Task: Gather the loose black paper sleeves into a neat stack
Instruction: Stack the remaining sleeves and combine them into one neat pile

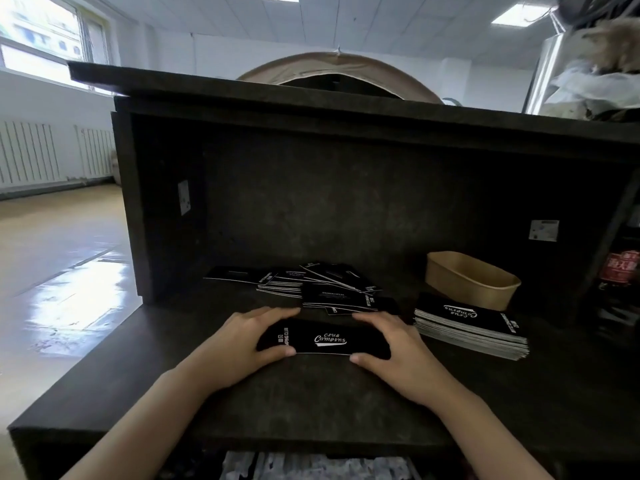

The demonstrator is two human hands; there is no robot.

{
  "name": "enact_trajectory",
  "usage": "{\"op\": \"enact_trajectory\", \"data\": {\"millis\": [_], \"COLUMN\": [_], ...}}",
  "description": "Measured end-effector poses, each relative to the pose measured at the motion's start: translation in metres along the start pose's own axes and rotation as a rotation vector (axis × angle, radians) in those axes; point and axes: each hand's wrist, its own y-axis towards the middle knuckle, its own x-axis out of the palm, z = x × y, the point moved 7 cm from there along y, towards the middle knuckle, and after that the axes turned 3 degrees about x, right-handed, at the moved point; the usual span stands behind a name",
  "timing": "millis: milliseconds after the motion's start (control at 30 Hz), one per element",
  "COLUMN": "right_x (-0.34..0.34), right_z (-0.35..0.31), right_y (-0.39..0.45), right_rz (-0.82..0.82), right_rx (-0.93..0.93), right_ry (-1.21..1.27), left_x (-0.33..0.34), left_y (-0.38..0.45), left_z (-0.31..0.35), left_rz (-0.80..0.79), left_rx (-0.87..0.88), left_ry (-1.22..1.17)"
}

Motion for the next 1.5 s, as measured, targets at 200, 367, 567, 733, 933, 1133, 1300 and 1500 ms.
{"op": "enact_trajectory", "data": {"millis": [200,367,567,733,933,1133,1300,1500], "right_x": [0.001,-0.011,-0.022,-0.009,0.000,-0.020,-0.028,-0.018], "right_z": [0.009,-0.001,-0.005,0.011,0.008,0.008,0.007,-0.018], "right_y": [0.004,-0.003,-0.007,0.002,0.003,-0.002,-0.006,-0.012], "right_rz": [0.064,0.188,0.308,0.141,0.046,0.214,0.296,0.150], "right_rx": [0.006,-0.075,-0.108,0.059,0.036,0.053,0.002,-0.081], "right_ry": [0.051,0.031,0.188,0.093,0.019,0.184,0.369,0.590], "left_x": [-0.004,-0.011,-0.020,-0.041,-0.048,-0.037,-0.034,-0.025], "left_y": [-0.001,-0.003,-0.006,-0.013,-0.019,-0.013,-0.013,-0.006], "left_z": [0.003,0.010,0.014,-0.001,-0.011,0.004,0.007,0.017], "left_rz": [0.050,0.109,0.240,0.491,0.569,0.384,0.361,0.366], "left_rx": [0.010,0.035,0.024,-0.115,-0.148,-0.079,-0.068,-0.029], "left_ry": [-0.048,-0.064,-0.222,-0.294,-0.436,-0.360,-0.364,-0.358]}}
